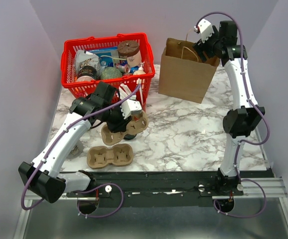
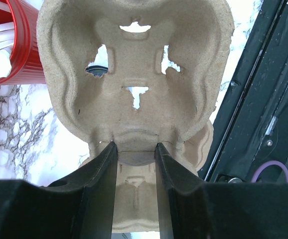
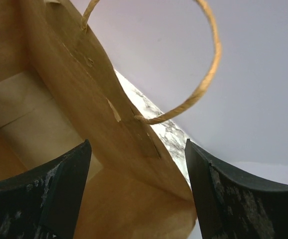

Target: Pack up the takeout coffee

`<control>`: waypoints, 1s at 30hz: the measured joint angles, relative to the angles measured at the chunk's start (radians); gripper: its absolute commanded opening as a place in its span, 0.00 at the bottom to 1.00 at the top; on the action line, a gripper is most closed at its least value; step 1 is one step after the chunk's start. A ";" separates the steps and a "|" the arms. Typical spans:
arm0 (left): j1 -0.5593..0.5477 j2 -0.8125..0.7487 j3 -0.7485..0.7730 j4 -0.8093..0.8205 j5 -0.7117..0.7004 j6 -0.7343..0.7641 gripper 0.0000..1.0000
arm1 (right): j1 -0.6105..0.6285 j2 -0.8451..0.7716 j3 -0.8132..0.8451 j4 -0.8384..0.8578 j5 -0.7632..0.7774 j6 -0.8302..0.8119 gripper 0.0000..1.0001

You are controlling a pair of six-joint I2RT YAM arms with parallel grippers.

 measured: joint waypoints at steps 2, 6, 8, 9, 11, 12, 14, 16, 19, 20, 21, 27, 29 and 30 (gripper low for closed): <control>0.000 0.000 0.000 0.000 0.000 0.000 0.00 | 0.000 0.009 0.000 -0.002 0.000 -0.007 0.81; 0.000 0.000 0.000 0.000 -0.001 0.000 0.00 | 0.000 0.016 0.000 -0.007 -0.004 -0.023 0.76; 0.000 0.000 0.000 0.000 -0.002 -0.001 0.00 | 0.000 0.015 0.000 -0.007 -0.011 -0.034 0.75; 0.000 0.000 0.000 0.000 -0.003 -0.001 0.00 | 0.000 0.016 0.000 -0.007 -0.015 -0.040 0.73; 0.000 0.000 0.000 0.000 -0.008 0.000 0.00 | 0.000 0.016 0.000 -0.007 -0.023 -0.050 0.72; 0.000 0.000 0.000 0.000 -0.012 0.000 0.00 | 0.000 0.015 0.000 -0.010 -0.030 -0.059 0.71; 0.000 0.000 0.000 0.000 -0.018 0.001 0.00 | 0.000 0.015 0.000 -0.018 -0.043 -0.069 0.67; 0.000 0.000 0.000 0.000 -0.022 0.001 0.00 | 0.000 0.015 0.000 -0.030 -0.059 -0.080 0.63; 0.000 0.000 0.000 0.001 -0.024 0.004 0.00 | 0.000 0.015 -0.001 -0.058 -0.075 -0.093 0.58; 0.000 0.000 0.000 0.001 -0.026 0.005 0.00 | 0.000 0.014 -0.004 -0.066 -0.079 -0.096 0.57; 0.000 0.000 0.000 0.001 -0.027 0.005 0.00 | 0.000 0.010 -0.012 -0.074 -0.083 -0.099 0.54; 0.000 -0.011 -0.010 0.008 -0.044 0.018 0.00 | 0.000 -0.077 -0.146 -0.106 -0.097 -0.128 0.40; 0.000 -0.019 -0.018 0.011 -0.049 0.022 0.00 | 0.000 -0.124 -0.199 -0.119 -0.103 -0.128 0.35; 0.000 -0.021 -0.023 0.012 -0.051 0.024 0.00 | 0.000 -0.148 -0.220 -0.130 -0.111 -0.126 0.31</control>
